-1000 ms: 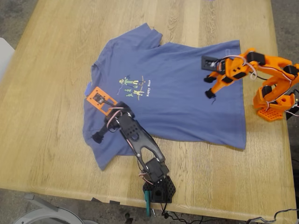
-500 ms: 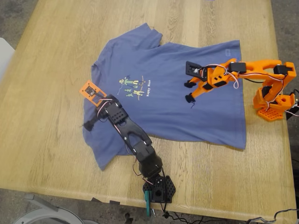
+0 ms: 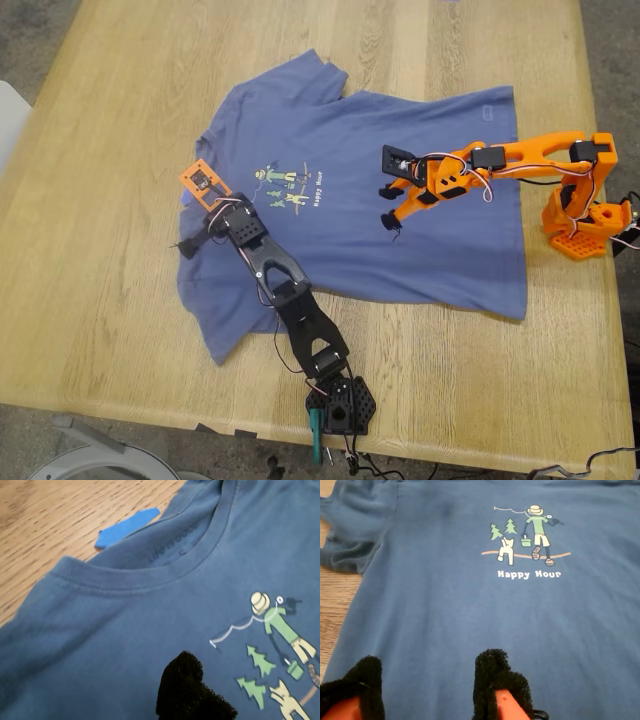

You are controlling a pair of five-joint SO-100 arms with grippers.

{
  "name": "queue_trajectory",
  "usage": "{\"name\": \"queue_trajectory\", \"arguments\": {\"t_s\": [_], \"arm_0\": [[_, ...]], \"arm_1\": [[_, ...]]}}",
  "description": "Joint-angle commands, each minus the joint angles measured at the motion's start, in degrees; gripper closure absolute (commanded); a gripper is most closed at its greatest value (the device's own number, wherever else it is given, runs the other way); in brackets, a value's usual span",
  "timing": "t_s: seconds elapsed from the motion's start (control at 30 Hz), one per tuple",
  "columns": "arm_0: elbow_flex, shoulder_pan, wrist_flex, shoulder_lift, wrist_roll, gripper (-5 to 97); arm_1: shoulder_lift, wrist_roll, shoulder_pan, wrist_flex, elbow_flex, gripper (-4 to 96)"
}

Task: Fold a T-shirt

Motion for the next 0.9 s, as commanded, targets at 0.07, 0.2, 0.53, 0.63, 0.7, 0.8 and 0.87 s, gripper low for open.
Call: {"name": "queue_trajectory", "arguments": {"t_s": [0.07, 0.2, 0.53, 0.63, 0.7, 0.8, 0.87], "arm_0": [[-17.1, -0.9, -2.5, -5.6, 0.7, 12], [-34.3, -2.3, 3.0, -17.1, 1.0, 13], [-69.4, -5.8, 15.6, -40.3, 2.5, 15], [-69.3, -6.7, 12.8, -41.6, 2.9, 15], [-69.3, -6.9, 11.6, -42.6, 3.0, 15], [-69.3, -6.5, 9.1, -44.3, 3.1, 15], [-69.3, -6.2, 6.7, -45.6, 3.1, 15]], "arm_1": [[1.2, 0.4, -0.7, -1.3, 0.5, 63.8], [2.3, 0.4, -0.7, -1.3, 1.1, 64.2], [9.5, 0.7, 0.9, -4.1, 14.2, 64.3], [8.4, 0.9, 0.0, -6.1, 14.3, 64.3], [7.2, 1.0, -0.7, -7.9, 14.2, 64.3], [4.7, 1.1, -1.8, -10.1, 13.1, 64.2], [3.1, 1.1, -2.5, -10.6, 11.9, 64.2]]}}
